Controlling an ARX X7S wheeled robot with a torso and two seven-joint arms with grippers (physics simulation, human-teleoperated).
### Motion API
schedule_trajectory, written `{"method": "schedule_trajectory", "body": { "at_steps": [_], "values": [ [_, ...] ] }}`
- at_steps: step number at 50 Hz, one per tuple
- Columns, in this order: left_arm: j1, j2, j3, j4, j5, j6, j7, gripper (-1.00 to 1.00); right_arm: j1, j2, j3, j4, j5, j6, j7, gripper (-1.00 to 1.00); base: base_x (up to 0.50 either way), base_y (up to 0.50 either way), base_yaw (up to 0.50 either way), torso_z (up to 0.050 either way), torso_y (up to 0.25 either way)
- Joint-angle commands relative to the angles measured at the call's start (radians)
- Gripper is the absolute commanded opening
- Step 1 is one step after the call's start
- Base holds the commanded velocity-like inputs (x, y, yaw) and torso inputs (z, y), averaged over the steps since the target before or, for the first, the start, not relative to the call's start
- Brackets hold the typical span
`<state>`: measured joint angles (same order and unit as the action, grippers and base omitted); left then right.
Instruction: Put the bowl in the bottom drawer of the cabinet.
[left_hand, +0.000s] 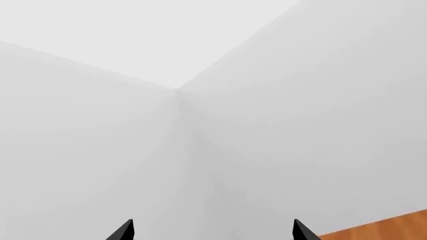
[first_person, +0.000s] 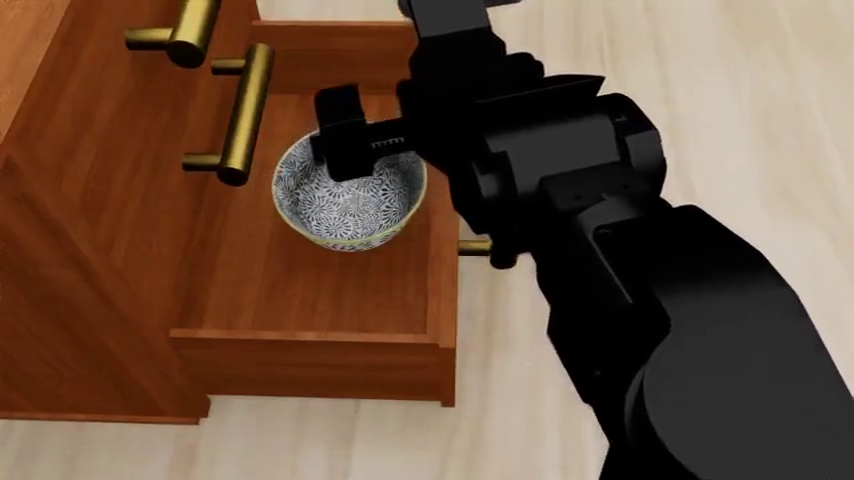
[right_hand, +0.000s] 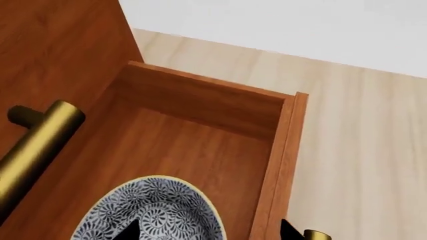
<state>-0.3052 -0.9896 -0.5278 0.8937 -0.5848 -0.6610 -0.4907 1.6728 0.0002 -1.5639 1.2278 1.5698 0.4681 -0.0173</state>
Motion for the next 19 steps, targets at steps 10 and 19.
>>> {"method": "schedule_trajectory", "body": {
  "at_steps": [10,19],
  "values": [
    [-0.018,-0.008,-0.001,0.012,-0.025,-0.016,-0.012,1.00,0.067,0.000,-0.004,0.031,-0.010,0.010,-0.014,1.00,0.00,0.00,0.00,0.000,0.000],
    [-0.042,-0.015,0.021,0.011,-0.036,-0.017,-0.024,1.00,0.110,0.000,-0.003,0.059,-0.018,0.015,-0.031,1.00,0.00,0.00,0.00,0.000,0.000]
  ]
}}
